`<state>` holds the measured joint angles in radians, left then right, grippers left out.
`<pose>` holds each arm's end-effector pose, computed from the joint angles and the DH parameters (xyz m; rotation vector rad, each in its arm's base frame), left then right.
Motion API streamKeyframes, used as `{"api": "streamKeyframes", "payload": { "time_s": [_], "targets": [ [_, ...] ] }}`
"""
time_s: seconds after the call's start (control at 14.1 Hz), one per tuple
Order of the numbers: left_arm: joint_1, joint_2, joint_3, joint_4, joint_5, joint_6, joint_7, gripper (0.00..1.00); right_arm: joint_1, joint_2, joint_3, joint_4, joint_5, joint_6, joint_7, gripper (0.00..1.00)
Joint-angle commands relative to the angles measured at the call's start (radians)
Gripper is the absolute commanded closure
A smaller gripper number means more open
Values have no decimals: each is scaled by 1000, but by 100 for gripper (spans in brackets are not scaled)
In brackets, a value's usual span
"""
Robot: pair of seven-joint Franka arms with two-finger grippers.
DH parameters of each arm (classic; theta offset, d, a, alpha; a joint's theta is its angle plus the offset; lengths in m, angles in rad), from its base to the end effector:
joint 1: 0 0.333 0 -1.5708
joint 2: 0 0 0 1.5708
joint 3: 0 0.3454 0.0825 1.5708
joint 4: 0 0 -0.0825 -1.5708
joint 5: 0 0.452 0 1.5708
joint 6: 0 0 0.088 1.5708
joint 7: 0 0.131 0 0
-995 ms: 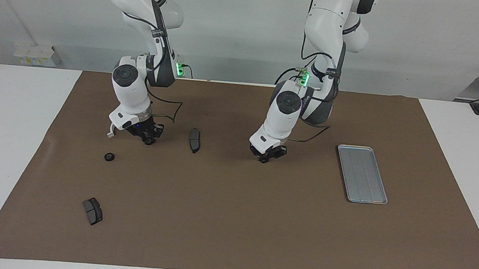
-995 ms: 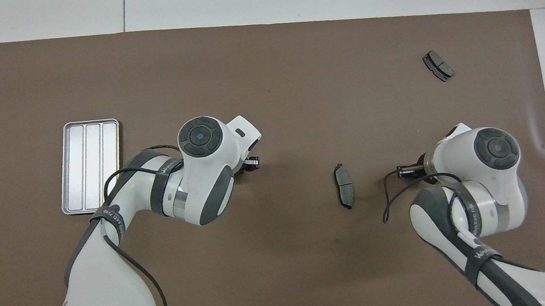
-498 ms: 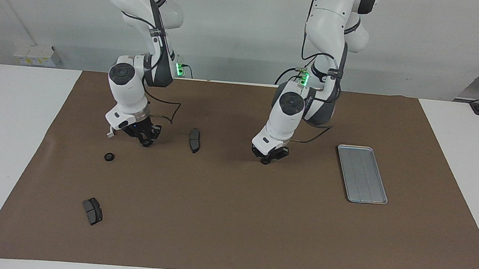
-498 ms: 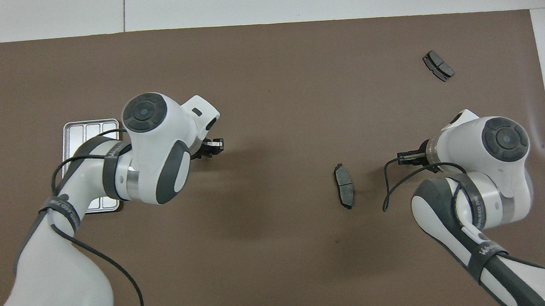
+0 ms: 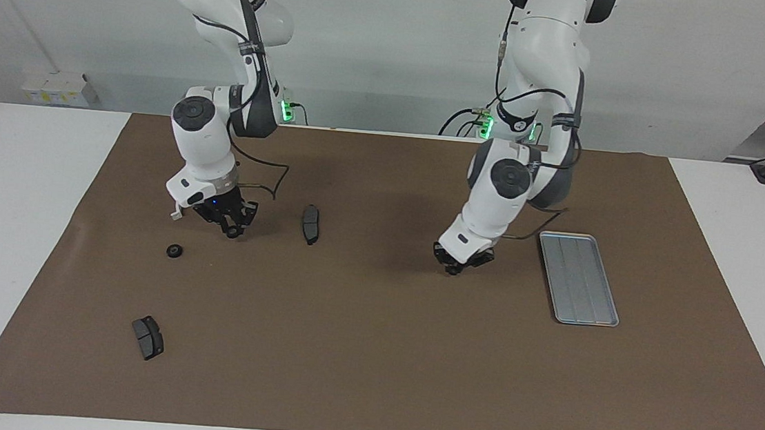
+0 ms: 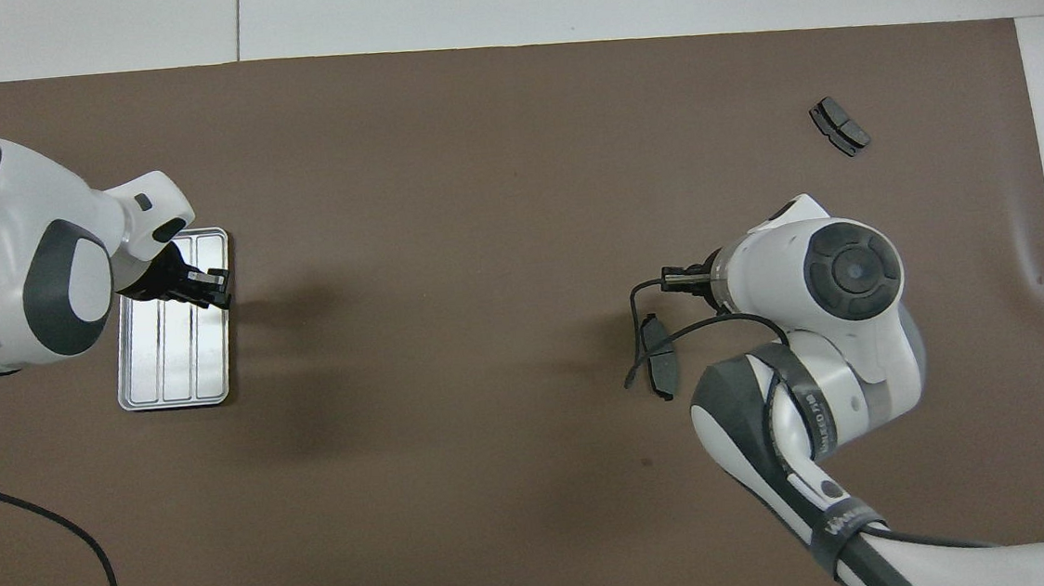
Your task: Pick bearing gear from pile to tray
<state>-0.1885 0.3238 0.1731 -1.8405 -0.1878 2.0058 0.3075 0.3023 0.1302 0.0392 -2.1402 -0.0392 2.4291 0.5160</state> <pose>0.6755 -0.0304 0.3100 2.9848 -0.3527 -0.2018 0.5969 0.2112 0.3215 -3.0788 0.2276 -0.2382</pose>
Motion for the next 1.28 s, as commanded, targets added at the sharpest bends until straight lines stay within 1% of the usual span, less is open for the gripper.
{"api": "streamKeyframes", "payload": {
  "time_s": [0.0, 0.07, 0.14, 0.21, 0.28, 0.43, 0.5, 0.57, 0.71, 0.78, 1.0, 1.07, 1.21],
  "targets": [
    [59, 11, -9, -6, -13, 2, 103, 97, 72, 81, 1, 117, 18, -36, 160, 100],
    [75, 20, -9, -5, -7, 5, 120, 95, 107, 109, 1, 156, 18, -41, 238, 100],
    [78, 23, -7, -5, -7, 19, 143, 79, 136, 138, 1, 196, 18, -45, 312, 100],
    [80, 31, -6, -5, -7, 28, 153, 57, 159, 169, 2, 233, 18, -48, 365, 100],
    [80, 32, -6, -5, -7, 33, 153, 23, 193, 208, 2, 281, 18, -47, 425, 100],
    [77, 32, -6, 9, -7, 31, 151, 13, 266, 314, 1, 409, 10, -62, 554, 100],
    [72, 32, -7, 21, -7, 30, 147, 10, 288, 359, 1, 469, -1, -80, 597, 100],
    [64, 32, -7, 33, -7, 28, 134, 9, 294, 386, 1, 511, -2, -90, 617, 100],
    [38, 31, -14, 64, -9, 18, 60, 9, 307, 422, 1, 529, -5, -75, 622, 100],
    [2, 29, -12, 66, -9, 22, 15, 9, 331, 445, 1, 533, -2, -71, 633, 100],
    [-81, 26, -12, 66, -10, 30, -129, 9, 337, 448, 1, 530, -4, -50, 636, 100],
    [-106, 24, -14, 66, -10, 31, -168, 9, 337, 448, 1, 523, -2, -47, 634, 95],
    [-156, 21, -14, 66, -21, 36, -244, 10, 337, 445, 1, 522, -2, -59, 634, 15]
  ]
}}
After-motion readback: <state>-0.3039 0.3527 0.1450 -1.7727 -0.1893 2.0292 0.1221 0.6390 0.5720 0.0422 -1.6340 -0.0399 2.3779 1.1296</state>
